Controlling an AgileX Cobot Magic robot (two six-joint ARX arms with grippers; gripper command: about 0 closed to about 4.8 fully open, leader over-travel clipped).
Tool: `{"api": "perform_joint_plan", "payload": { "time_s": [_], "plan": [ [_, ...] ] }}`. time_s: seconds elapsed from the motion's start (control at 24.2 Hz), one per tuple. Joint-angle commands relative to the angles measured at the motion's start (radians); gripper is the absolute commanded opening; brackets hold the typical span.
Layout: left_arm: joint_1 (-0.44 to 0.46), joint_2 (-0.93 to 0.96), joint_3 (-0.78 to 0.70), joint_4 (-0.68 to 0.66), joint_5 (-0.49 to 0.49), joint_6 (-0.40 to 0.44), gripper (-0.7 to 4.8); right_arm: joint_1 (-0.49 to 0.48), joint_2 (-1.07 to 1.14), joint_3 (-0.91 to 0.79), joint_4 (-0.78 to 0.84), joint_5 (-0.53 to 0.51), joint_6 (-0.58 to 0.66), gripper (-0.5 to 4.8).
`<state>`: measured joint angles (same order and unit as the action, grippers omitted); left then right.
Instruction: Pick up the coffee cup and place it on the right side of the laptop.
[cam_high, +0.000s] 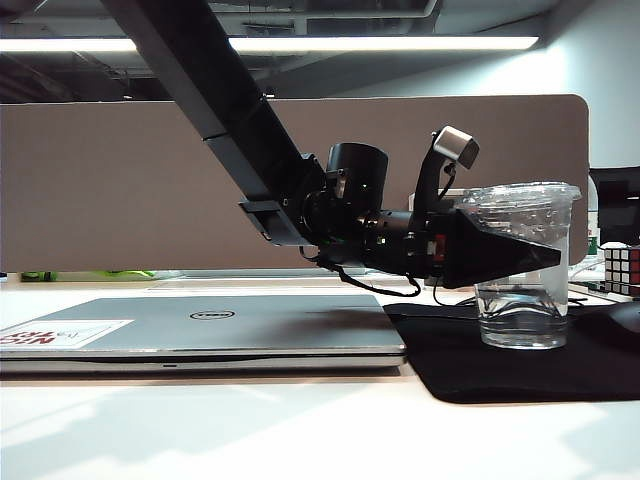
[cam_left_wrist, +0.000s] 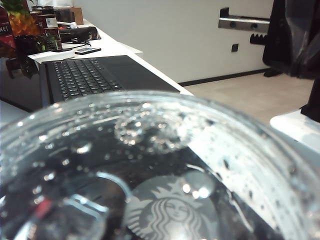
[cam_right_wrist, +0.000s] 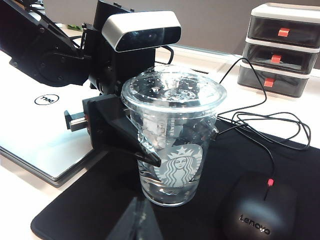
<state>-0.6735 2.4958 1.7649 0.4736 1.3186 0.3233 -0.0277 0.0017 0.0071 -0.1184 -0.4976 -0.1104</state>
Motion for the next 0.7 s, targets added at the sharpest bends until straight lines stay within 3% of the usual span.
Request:
{"api": "perform_joint_plan", "payload": {
  "time_s": [0.04, 0.08, 0.17, 0.7],
  "plan": [
    [-0.002, -0.008, 0.001, -0.002, -0.006, 0.01, 3.75, 0.001, -0.001, -0.006, 0.018, -0.002, -0.003, -0.01],
    [-0.002, -0.008, 0.001, -0.003, -0.004, 0.01, 3.87, 0.001, -0.001, -0.006, 0.018, -0.002, -0.003, -0.01],
    [-0.001, -0.008, 0.001, -0.003, 0.005, 0.01, 4.79, 0.001, -0.001, -0.006, 0.018, -0.002, -0.003, -0.01],
    [0.024, -0.008, 0.001, -0.014, 0.043, 0.01, 4.79, 0.001, -0.001, -0.006, 0.017, -0.002, -0.003, -0.01]
  ]
}}
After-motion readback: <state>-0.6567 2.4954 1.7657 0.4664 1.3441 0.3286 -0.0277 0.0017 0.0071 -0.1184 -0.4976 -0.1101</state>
